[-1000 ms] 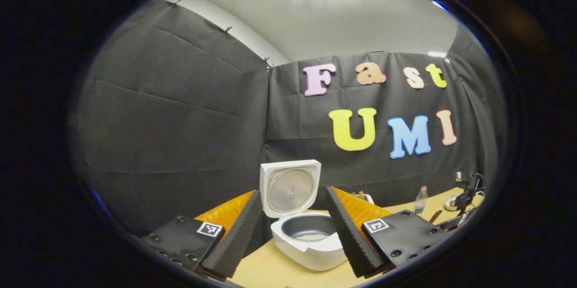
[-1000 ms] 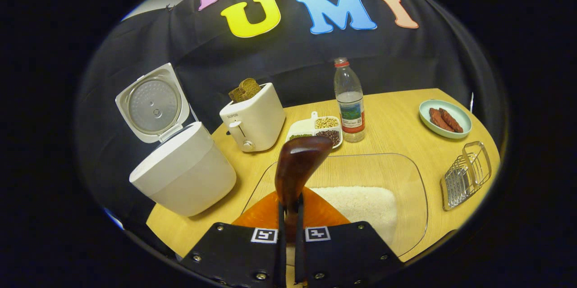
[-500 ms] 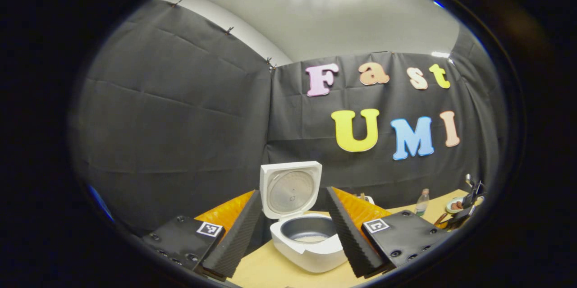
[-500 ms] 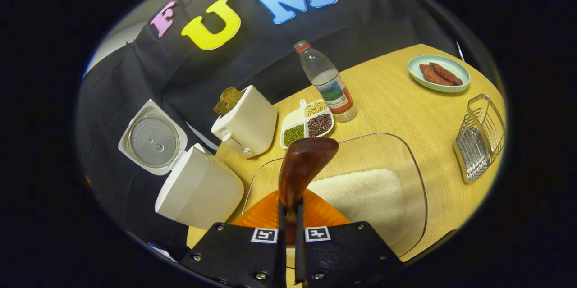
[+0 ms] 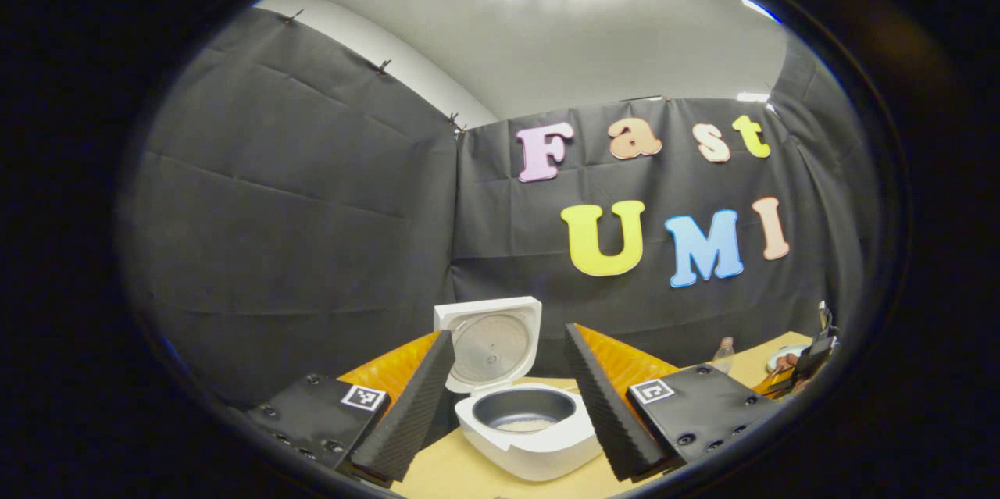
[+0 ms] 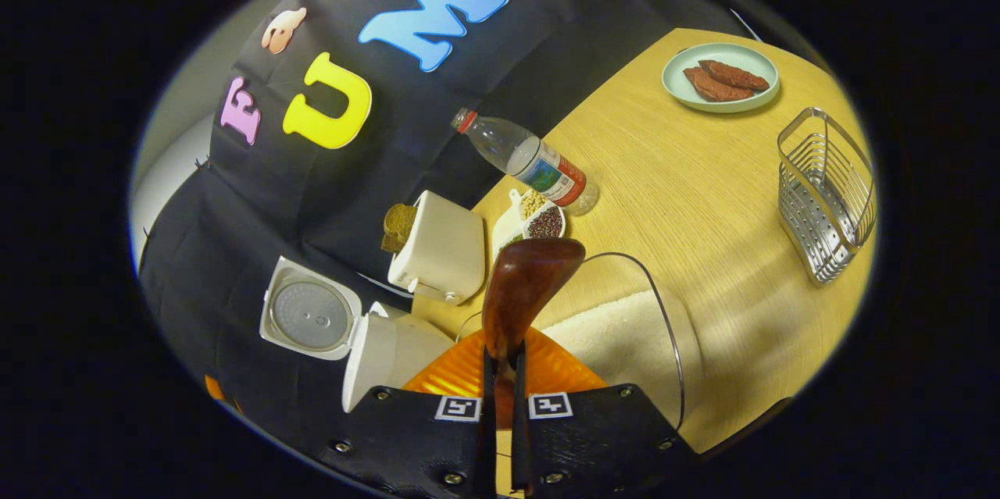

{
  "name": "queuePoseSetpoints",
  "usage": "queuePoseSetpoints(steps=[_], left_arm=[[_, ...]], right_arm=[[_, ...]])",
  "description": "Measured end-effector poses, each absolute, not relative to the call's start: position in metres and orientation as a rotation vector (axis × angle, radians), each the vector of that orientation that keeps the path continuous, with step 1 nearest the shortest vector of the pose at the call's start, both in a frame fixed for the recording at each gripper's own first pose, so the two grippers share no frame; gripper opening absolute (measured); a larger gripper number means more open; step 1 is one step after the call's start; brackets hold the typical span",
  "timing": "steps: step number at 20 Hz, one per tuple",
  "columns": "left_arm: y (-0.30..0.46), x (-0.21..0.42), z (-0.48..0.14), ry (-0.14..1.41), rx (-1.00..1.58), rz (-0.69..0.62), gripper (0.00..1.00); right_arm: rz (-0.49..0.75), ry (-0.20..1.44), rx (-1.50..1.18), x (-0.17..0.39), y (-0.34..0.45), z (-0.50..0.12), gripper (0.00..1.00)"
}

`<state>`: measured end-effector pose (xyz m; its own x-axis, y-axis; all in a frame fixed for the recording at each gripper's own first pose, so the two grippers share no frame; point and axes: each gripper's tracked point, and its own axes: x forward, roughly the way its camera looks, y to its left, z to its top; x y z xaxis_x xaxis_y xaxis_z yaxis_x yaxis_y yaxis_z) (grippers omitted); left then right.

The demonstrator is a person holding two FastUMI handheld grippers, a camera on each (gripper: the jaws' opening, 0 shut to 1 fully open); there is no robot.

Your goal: Close the left gripper, press the button to open the rice cooker; take a wooden spoon from the chopstick holder with the right hand, scoop a spoonful of rice and pour it into the rice cooker, then put the wooden spoon back into the chopstick holder.

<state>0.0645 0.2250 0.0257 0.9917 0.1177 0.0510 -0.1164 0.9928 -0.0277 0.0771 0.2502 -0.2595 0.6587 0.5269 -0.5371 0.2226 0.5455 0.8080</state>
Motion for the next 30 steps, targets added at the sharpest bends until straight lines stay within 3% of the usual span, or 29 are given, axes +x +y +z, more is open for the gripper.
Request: queuePoseSetpoints(steps=[11,20,30], left_arm=[[0.244,0.053,0.011,-0.025,-0.039,0.127,0.98],[0.293,0.028,-0.006,-0.015,-0.049,0.192,0.97],[0.352,0.007,-0.032,0.033,-0.058,0.270,0.97]], right_arm=[[0.326,0.777,1.284,0.101,0.284,-0.174,0.07],[0.459,0.736,1.276,0.117,0.359,-0.120,0.07],[0.532,0.692,1.164,0.140,0.445,-0.105,0.07]])
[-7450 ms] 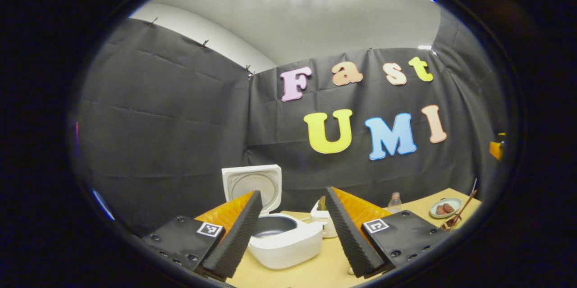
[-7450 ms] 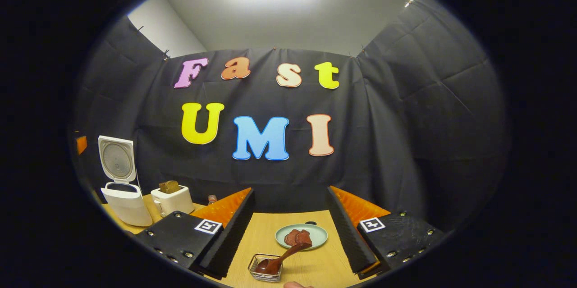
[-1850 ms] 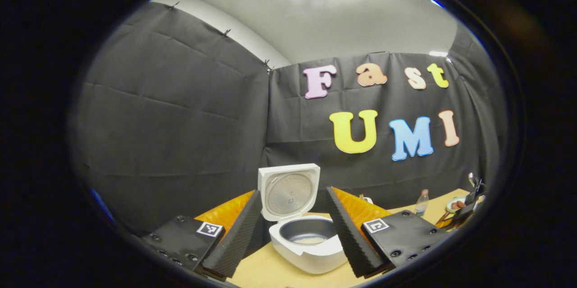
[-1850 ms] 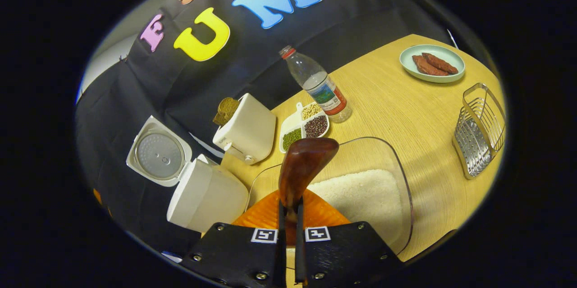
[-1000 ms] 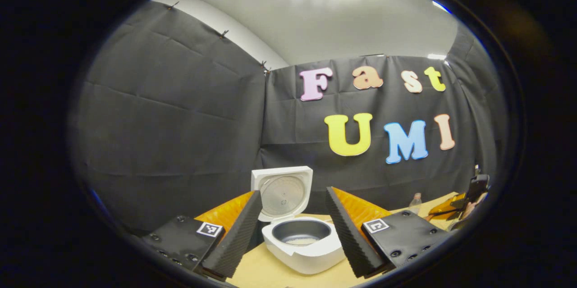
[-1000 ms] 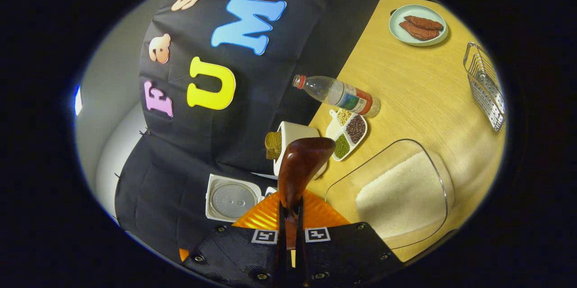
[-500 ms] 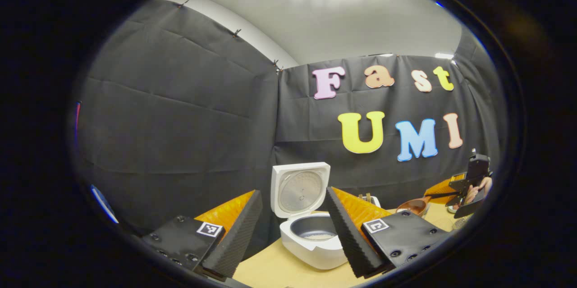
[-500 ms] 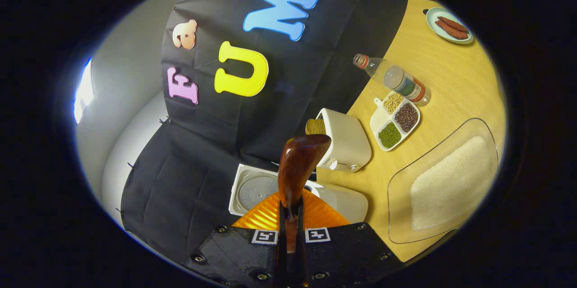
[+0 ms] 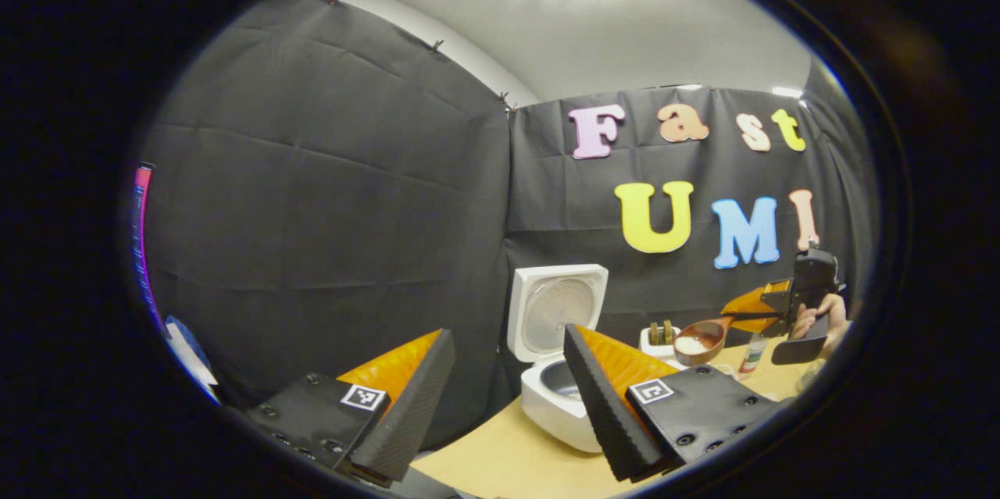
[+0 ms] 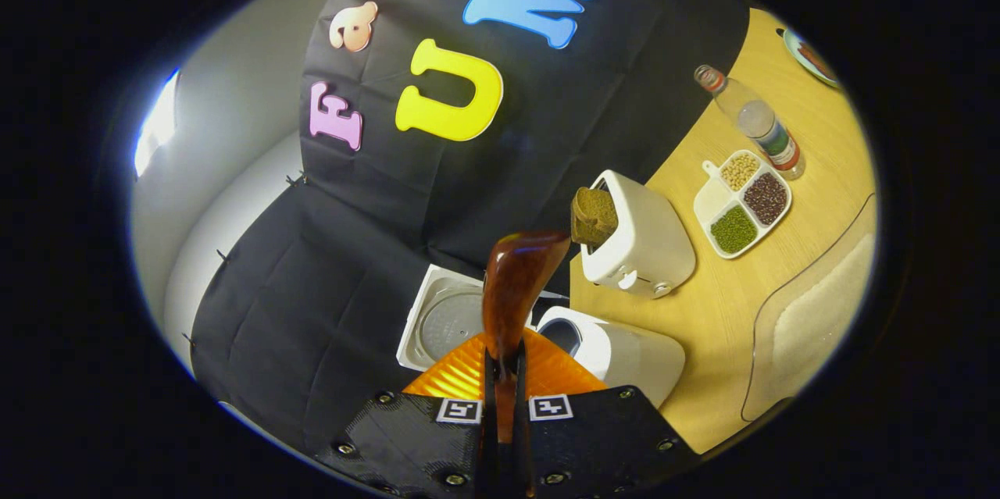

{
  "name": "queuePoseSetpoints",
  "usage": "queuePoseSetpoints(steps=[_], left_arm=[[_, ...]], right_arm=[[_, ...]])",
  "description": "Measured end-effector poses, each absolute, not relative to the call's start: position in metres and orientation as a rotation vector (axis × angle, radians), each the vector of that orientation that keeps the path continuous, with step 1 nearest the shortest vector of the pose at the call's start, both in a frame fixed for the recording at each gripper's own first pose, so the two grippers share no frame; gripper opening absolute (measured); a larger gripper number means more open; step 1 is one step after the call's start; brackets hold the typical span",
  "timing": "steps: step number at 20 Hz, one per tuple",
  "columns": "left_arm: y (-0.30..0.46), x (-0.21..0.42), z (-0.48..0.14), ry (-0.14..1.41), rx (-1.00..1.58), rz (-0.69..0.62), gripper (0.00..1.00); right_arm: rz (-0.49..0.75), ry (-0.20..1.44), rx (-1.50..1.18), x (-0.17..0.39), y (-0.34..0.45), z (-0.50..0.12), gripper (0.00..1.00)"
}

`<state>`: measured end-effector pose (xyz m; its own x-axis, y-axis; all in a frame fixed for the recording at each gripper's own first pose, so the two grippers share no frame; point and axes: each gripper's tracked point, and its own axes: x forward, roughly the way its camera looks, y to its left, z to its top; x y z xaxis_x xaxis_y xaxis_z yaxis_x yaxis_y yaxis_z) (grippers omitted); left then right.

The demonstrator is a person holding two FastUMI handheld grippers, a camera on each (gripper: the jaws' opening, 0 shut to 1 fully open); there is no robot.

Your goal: Close the left gripper, press the button to open the rice cooker; take a wooden spoon from the chopstick holder with the right hand, scoop a spoonful of rice and pour it into the rice cooker, then put the wooden spoon back into the chopstick holder.

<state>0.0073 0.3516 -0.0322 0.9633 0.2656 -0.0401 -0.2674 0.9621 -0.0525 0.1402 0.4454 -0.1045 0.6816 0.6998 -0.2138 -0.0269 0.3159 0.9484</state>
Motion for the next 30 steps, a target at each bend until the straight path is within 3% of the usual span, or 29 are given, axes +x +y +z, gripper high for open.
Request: queuePoseSetpoints(steps=[18,19,23,30], left_arm=[[0.437,-0.048,-0.057,0.116,-0.014,0.471,0.97],[0.438,-0.050,-0.058,0.118,-0.015,0.476,0.94],[0.441,-0.050,-0.065,0.132,-0.004,0.489,0.98],[0.441,-0.053,-0.066,0.151,0.005,0.489,0.98]], right_arm=[[0.563,0.667,0.791,0.175,0.581,-0.153,0.07],[0.568,0.659,0.759,0.176,0.585,-0.155,0.07],[0.548,0.589,0.585,0.182,0.591,-0.161,0.07],[0.630,0.408,0.320,0.166,0.601,-0.147,0.07]])
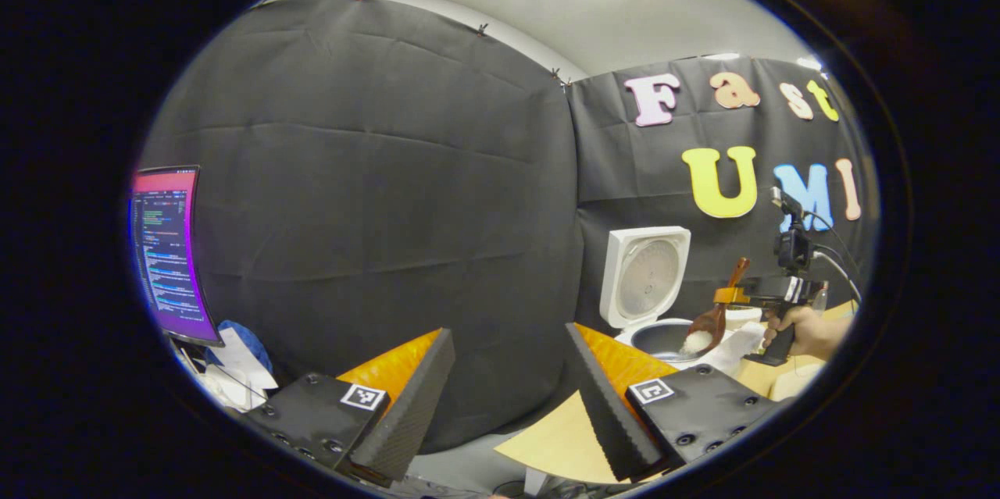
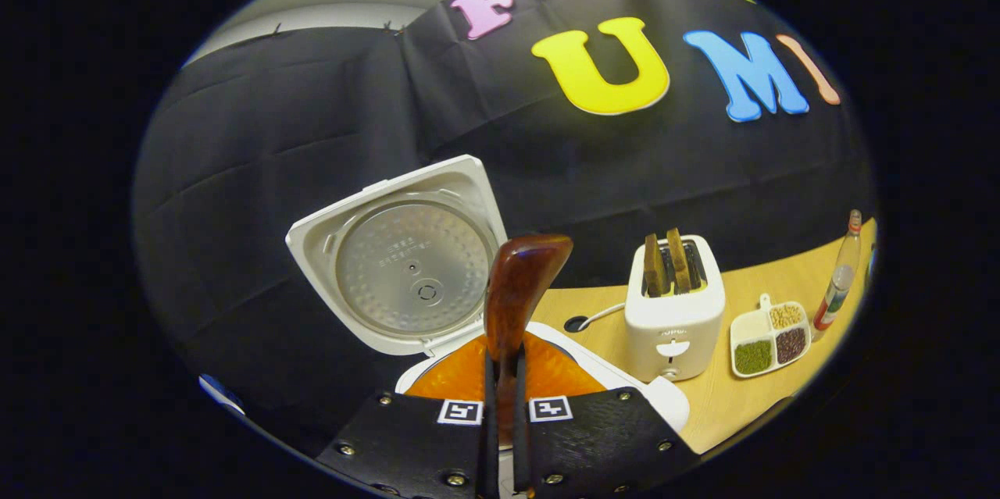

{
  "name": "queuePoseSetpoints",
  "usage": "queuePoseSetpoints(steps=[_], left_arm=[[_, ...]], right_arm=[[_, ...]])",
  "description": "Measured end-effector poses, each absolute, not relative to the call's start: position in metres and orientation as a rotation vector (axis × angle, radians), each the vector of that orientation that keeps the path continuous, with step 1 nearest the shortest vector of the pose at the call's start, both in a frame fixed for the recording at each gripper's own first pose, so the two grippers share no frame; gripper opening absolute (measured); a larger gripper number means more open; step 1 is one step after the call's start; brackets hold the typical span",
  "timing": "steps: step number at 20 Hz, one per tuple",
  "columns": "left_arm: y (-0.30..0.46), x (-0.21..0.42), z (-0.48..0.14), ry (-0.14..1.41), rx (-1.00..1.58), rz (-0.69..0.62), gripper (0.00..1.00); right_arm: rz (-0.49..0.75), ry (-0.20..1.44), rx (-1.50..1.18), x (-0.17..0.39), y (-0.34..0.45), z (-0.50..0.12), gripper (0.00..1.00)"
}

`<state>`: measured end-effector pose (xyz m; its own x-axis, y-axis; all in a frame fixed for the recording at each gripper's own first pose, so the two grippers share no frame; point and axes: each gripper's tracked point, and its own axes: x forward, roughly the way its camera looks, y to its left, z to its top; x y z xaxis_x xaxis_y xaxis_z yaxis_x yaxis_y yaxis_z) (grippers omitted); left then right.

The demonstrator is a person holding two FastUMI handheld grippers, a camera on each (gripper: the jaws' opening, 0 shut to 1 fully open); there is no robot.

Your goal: Close the left gripper, press the button to open the rice cooker; take a wooden spoon from the chopstick holder with the right hand, scoop a spoonful of rice and pour it into the rice cooker, then put the wooden spoon back into the chopstick holder.

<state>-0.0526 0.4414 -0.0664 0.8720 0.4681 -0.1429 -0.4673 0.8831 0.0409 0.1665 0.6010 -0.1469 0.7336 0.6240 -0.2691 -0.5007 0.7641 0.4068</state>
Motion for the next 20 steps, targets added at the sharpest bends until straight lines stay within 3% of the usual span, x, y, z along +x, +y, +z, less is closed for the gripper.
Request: queuePoseSetpoints(steps=[8,12,13,14,18,19,20], left_arm=[[0.440,-0.053,-0.064,0.160,0.014,0.446,0.94],[0.441,-0.052,-0.064,0.160,0.026,0.436,0.97],[0.441,-0.052,-0.065,0.164,0.024,0.437,0.91],[0.440,-0.052,-0.065,0.165,0.019,0.437,0.97],[0.438,-0.050,-0.060,0.143,0.019,0.427,0.98],[0.438,-0.050,-0.059,0.139,0.022,0.424,0.91],[0.437,-0.049,-0.058,0.135,0.019,0.419,1.00]], right_arm=[[0.695,0.152,-0.008,0.141,0.610,-0.130,0.07],[0.696,0.050,-0.123,0.139,0.609,-0.126,0.07],[0.700,0.044,-0.127,0.137,0.610,-0.127,0.07],[0.702,0.053,-0.116,0.136,0.610,-0.130,0.07],[0.686,0.177,0.028,0.143,0.601,-0.128,0.07],[0.685,0.213,0.077,0.146,0.599,-0.126,0.07],[0.685,0.248,0.134,0.149,0.597,-0.123,0.08]])
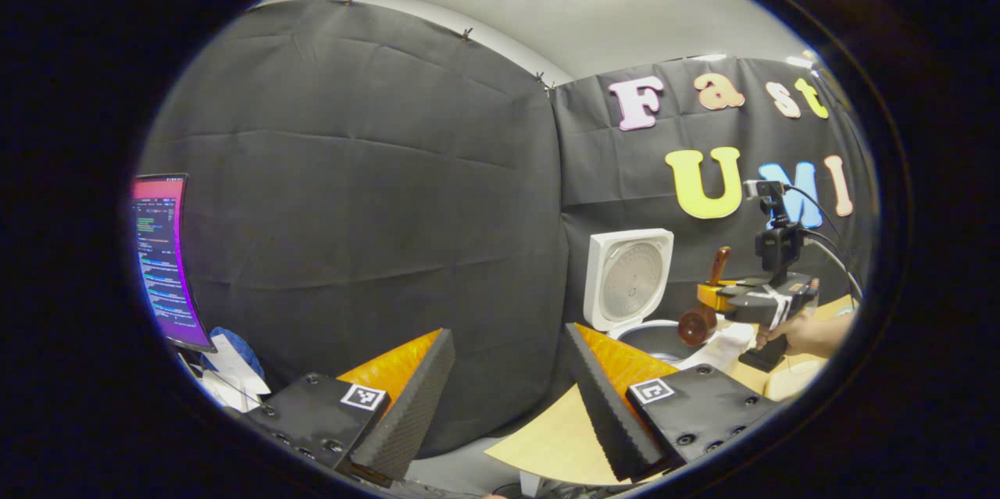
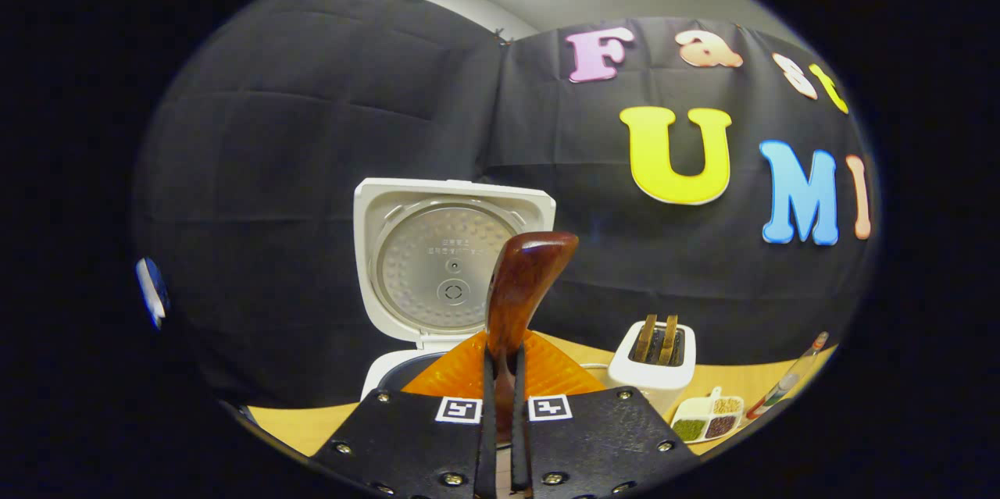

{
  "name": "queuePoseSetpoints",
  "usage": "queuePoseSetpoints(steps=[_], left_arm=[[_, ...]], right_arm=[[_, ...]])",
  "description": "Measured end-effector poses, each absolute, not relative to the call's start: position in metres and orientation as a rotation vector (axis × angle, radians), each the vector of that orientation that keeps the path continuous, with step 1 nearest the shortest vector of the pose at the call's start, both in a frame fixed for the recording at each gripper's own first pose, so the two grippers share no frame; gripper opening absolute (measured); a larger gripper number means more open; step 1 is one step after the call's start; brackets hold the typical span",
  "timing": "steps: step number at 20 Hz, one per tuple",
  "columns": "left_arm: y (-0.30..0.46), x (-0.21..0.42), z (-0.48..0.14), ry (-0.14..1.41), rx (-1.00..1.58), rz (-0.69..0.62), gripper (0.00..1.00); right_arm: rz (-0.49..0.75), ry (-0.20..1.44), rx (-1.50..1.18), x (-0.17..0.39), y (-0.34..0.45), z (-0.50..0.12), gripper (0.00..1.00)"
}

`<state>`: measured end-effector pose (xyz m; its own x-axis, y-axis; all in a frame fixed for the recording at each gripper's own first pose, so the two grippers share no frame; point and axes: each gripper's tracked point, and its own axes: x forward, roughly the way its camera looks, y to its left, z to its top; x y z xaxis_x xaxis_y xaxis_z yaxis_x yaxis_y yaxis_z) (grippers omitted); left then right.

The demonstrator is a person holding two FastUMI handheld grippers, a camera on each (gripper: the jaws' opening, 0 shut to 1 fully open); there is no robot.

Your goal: Close the left gripper, press the button to open the rice cooker; take a wooden spoon from the chopstick holder with the right hand, scoop a spoonful of rice and pour it into the rice cooker, then put the wooden spoon back into the chopstick holder.

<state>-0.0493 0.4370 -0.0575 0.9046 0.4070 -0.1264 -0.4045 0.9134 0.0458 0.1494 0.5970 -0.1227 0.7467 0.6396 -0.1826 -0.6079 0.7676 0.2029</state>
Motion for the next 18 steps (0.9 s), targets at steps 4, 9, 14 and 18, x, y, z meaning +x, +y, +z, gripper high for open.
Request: queuePoseSetpoints(steps=[4,9,14,18], left_arm=[[0.430,-0.046,-0.048,0.102,-0.003,0.399,0.98],[0.419,-0.034,-0.035,0.069,-0.014,0.371,0.91],[0.395,-0.014,-0.021,0.037,-0.028,0.337,0.99],[0.364,-0.004,-0.005,0.013,-0.028,0.296,0.97]], right_arm=[[0.676,0.337,0.351,0.153,0.581,-0.094,0.08],[0.653,0.329,0.424,0.153,0.545,-0.058,0.07],[0.606,0.301,0.448,0.151,0.490,-0.033,0.07],[0.554,0.299,0.482,0.154,0.435,-0.031,0.07]])
